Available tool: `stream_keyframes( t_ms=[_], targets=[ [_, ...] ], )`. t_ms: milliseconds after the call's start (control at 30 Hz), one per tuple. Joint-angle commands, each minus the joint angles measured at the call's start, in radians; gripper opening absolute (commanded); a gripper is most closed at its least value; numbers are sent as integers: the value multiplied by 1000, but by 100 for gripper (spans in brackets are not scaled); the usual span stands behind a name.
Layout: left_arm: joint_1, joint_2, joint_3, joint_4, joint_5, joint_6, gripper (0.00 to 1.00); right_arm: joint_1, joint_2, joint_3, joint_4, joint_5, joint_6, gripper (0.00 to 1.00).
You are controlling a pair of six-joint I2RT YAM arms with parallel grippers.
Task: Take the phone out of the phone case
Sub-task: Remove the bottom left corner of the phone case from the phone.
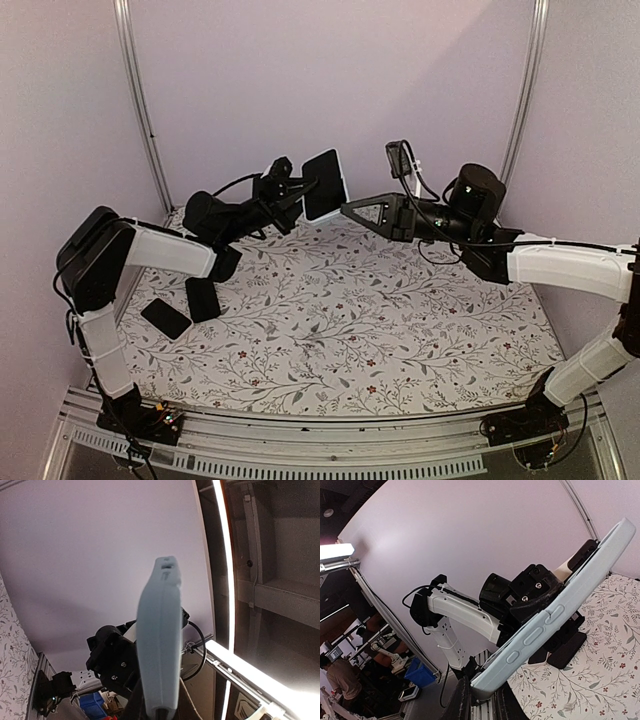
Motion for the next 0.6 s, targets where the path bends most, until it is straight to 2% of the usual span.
stream_keyframes(
  t_ms=[0,300,500,533,567],
  targets=[
    [-60,42,16,187,-22,-65,0,37,-23,83,129,-59,-71,8],
    [-92,67,40,243,-46,-113,0,38,-5,123,148,-70,-78,8],
    [-98,71,45,242,-38,-99,0,38,6,131,147,-69,-77,1],
    [-96,68,41,241,-38,-93,0,39,8,132,145,-72,-73,1],
    [-93,63,36,238,-38,-86,0,39,10,132,136,-70,-69,6]
  ],
)
